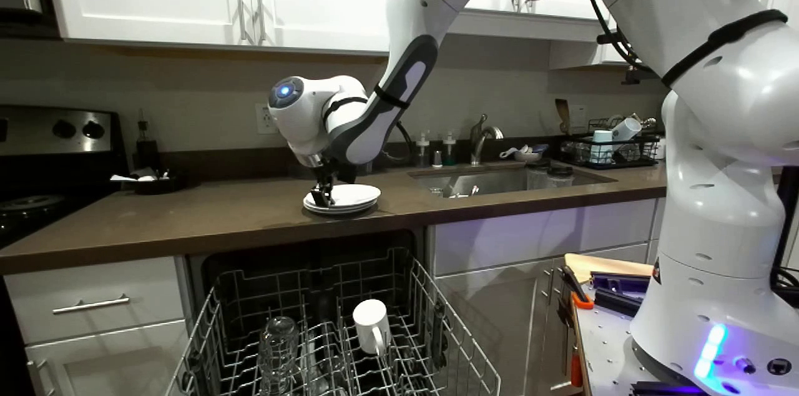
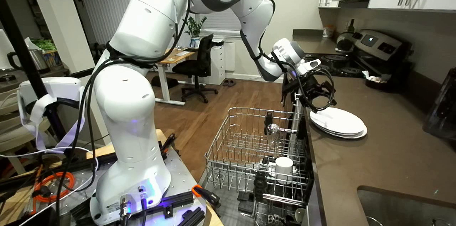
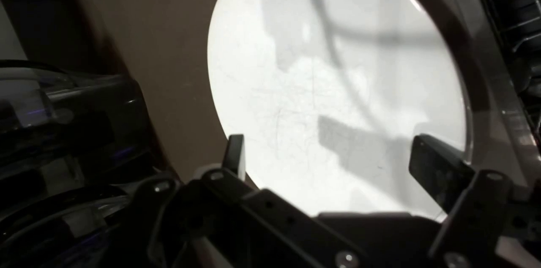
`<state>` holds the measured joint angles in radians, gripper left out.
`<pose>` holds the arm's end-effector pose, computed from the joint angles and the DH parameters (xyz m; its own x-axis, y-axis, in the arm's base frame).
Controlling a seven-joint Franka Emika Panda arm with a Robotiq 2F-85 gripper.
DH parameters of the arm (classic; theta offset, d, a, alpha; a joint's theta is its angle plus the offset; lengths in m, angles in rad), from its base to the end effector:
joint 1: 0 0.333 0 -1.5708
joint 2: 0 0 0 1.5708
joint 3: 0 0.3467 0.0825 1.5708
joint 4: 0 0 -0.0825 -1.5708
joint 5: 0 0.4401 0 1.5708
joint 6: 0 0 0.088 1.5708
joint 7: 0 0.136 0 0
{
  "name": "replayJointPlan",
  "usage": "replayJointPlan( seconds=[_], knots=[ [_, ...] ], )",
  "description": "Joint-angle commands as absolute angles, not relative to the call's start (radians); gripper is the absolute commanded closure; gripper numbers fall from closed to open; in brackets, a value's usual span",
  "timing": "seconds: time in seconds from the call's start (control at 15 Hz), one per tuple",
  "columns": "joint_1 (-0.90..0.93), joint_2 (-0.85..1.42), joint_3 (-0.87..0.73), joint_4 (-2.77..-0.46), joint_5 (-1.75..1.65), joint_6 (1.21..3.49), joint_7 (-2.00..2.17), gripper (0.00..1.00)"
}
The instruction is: Put one plate inside the dishwasher
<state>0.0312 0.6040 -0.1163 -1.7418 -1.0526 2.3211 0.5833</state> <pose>0.7316 -0.0904 0.2035 0.9806 0.1659 0.1042 0.0422 -0.6983 0.7146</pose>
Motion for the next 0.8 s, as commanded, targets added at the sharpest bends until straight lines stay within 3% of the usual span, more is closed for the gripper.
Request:
replayJointPlan(
  seconds=[0.0, 0.73],
  knots=[
    [0.025, 0.623, -0.11, -1.721, -1.036, 2.356, 0.581, 0.0],
    [0.022, 0.619, -0.113, -1.722, -1.029, 2.426, 0.58, 0.0]
  ],
)
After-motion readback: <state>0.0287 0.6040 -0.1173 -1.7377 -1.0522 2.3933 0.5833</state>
